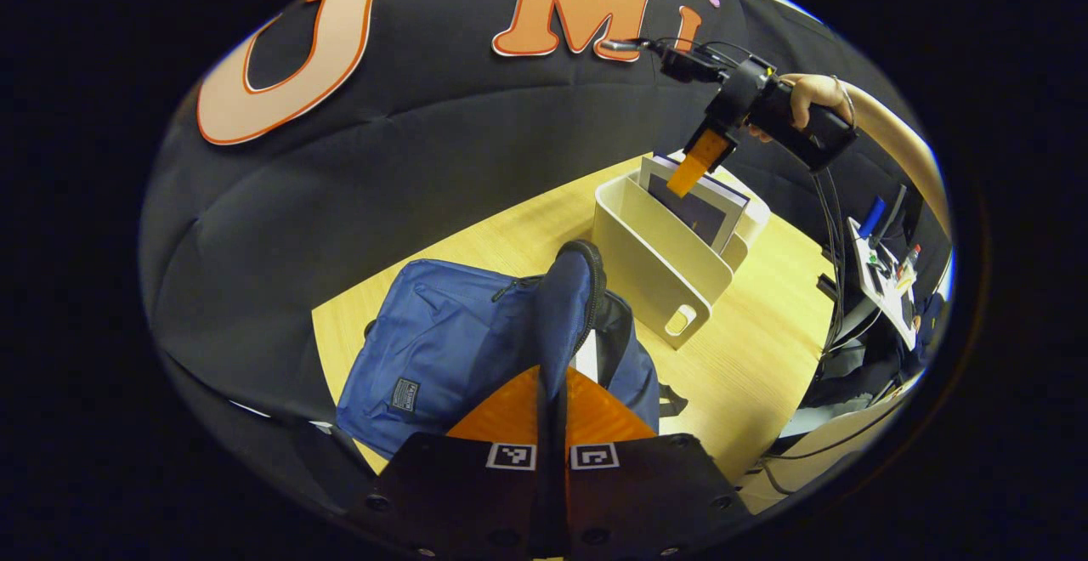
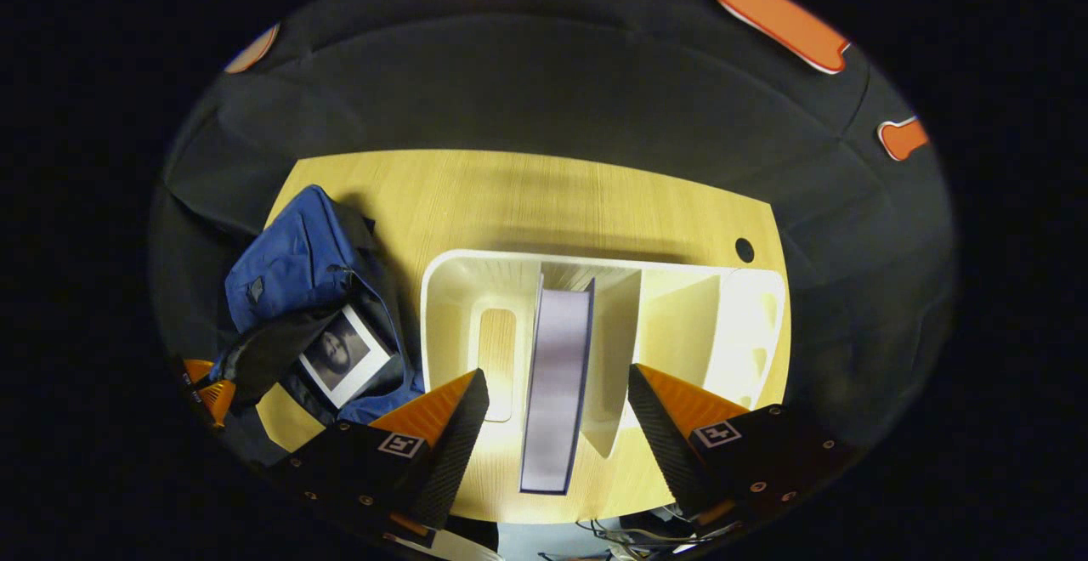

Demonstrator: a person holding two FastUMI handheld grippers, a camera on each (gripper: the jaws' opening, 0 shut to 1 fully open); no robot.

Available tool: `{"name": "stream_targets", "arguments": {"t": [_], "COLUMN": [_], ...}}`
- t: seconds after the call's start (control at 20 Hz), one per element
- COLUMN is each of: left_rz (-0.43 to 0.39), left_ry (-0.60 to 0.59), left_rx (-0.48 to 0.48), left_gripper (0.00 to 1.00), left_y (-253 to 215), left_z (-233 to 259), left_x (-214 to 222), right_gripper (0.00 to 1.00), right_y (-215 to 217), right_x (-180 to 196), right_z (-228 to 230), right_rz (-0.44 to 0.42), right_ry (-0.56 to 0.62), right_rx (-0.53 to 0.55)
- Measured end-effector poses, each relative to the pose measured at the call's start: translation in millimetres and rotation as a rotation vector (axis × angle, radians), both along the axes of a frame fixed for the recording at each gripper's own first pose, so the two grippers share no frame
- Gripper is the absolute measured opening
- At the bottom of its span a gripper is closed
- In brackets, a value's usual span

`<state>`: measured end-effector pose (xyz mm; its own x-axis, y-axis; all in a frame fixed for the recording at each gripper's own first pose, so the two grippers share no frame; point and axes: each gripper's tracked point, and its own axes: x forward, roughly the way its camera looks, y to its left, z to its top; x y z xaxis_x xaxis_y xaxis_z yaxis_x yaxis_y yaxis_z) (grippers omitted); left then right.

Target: Open the schoolbag, grab two books from the bookshelf and put them into the schoolbag.

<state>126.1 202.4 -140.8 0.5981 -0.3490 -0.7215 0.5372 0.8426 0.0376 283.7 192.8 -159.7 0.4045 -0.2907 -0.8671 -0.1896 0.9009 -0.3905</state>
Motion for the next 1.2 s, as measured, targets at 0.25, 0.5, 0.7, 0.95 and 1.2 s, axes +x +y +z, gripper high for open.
{"name": "stream_targets", "arguments": {"t": [0.25,0.5,0.7,0.95,1.2], "left_rz": [0.002,0.010,0.008,0.022,0.057], "left_ry": [0.005,0.007,0.005,-0.008,-0.024], "left_rx": [0.017,0.022,0.030,0.019,-0.010], "left_gripper": [0.01,0.01,0.01,0.01,0.01], "left_y": [2.7,2.8,3.5,4.9,10.1], "left_z": [-0.9,-1.1,1.2,2.4,4.1], "left_x": [0.8,2.3,2.1,2.3,1.7], "right_gripper": [0.67,0.33,0.32,0.31,0.30], "right_y": [-17.2,-26.5,-18.6,-6.4,19.1], "right_x": [-4.0,-7.6,-18.0,-43.0,-84.4], "right_z": [-15.1,-12.7,13.7,89.9,164.7], "right_rz": [-0.009,-0.038,-0.026,0.046,0.123], "right_ry": [0.048,0.016,-0.038,-0.178,-0.318], "right_rx": [-0.052,-0.025,0.016,0.012,0.089]}}
